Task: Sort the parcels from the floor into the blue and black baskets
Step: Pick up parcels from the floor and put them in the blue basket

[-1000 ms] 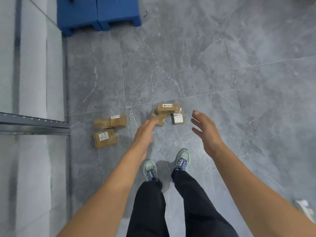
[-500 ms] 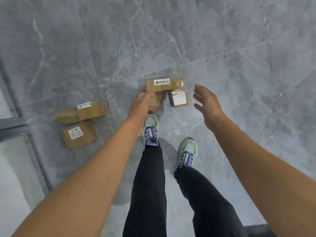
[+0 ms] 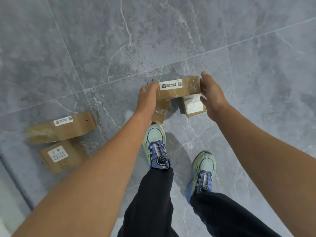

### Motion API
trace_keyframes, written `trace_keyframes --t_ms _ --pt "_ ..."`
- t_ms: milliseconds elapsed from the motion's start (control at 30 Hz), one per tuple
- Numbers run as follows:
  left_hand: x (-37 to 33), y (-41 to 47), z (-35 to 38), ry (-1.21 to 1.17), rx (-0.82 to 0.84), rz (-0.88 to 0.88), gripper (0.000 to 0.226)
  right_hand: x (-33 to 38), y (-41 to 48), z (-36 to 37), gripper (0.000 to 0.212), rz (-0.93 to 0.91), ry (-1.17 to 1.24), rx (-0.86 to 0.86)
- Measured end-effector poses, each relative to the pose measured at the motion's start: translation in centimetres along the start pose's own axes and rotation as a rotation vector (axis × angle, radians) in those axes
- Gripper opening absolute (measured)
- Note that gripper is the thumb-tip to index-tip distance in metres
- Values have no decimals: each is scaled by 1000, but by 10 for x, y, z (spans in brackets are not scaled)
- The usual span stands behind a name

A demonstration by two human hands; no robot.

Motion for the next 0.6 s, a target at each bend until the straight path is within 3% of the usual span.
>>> trace_keyframes --t_ms 133,300,600 --pt "7 -1 -1 -44 -4 2 25 -4 4 7 39 -13 25 7" --pt "-4 -34 -13 -109 13 18 33 18 -33 10 40 -35 22 7" --pt "-121 -216 -49 -125 39 205 30 147 -217 35 39 -176 -63 2"
Point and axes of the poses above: each hand's wrist, its own y-axis towards the middle knuckle, its own z-axis out of the palm, x = y × z, the point moved 5 cm from there along y, towards the middle knuckle, and after that the axes turned 8 degrees about x, right-handed, at the moved point
